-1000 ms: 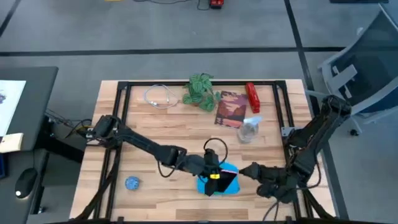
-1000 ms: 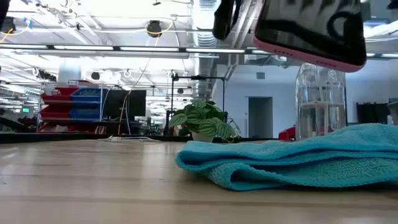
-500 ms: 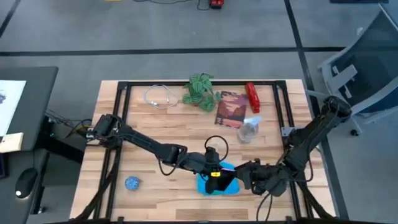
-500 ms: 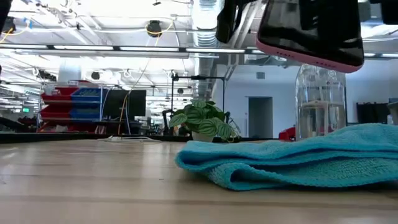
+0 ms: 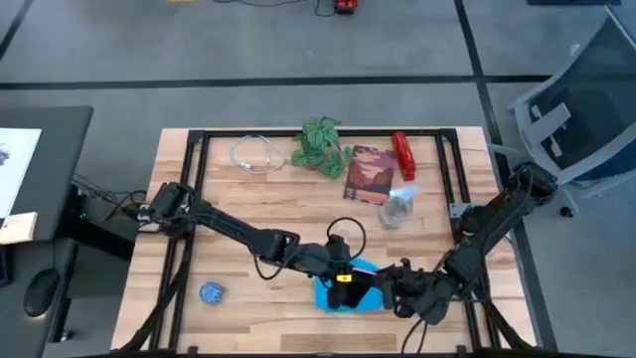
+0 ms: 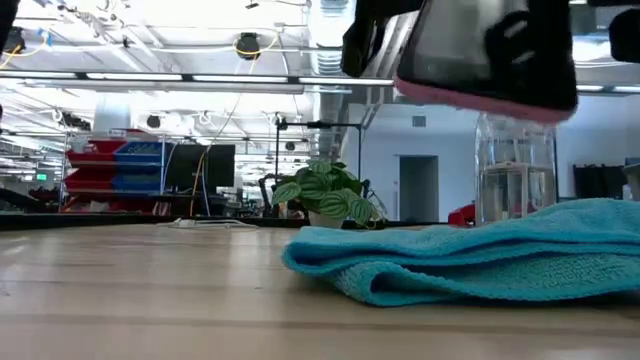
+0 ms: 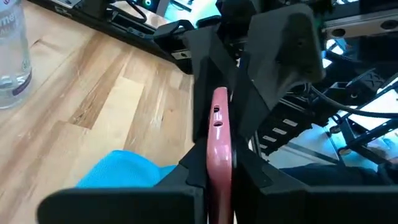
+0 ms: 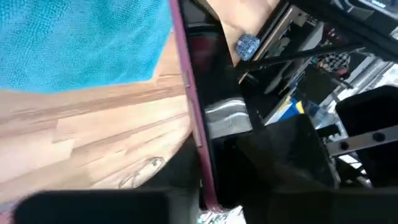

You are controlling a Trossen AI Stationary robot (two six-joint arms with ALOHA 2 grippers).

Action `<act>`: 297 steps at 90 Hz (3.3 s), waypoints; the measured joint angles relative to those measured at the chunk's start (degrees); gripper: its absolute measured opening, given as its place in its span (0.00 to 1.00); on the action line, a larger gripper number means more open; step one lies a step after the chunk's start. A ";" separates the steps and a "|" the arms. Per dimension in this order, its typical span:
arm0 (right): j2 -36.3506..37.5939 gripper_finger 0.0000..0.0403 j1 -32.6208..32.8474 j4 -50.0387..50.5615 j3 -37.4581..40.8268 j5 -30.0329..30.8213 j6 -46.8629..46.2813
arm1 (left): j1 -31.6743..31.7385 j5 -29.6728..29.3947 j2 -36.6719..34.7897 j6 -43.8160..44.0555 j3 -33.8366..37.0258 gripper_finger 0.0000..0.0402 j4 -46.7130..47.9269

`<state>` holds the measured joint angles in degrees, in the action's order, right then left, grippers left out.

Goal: Apply microfiber cloth
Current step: Spray the back of the pink cellphone with the transparent spray bottle

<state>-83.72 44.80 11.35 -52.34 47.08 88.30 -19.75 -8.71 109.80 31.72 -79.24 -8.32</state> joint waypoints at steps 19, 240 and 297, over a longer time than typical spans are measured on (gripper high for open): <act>0.00 0.10 0.45 -0.06 0.00 1.04 -5.45 | 0.04 -1.28 -0.04 -3.74 -0.05 0.18 0.95; 0.00 0.05 -6.59 30.34 -7.28 -17.46 -86.54 | -6.27 -29.18 12.31 -17.06 -10.78 0.12 15.81; 10.29 0.52 2.77 35.80 -5.49 -15.14 -103.05 | -15.53 -53.41 12.33 -0.17 -10.48 0.02 18.06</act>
<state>-73.43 47.56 47.15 -57.82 31.93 -14.74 -35.28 -62.12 122.13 31.55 -89.72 9.74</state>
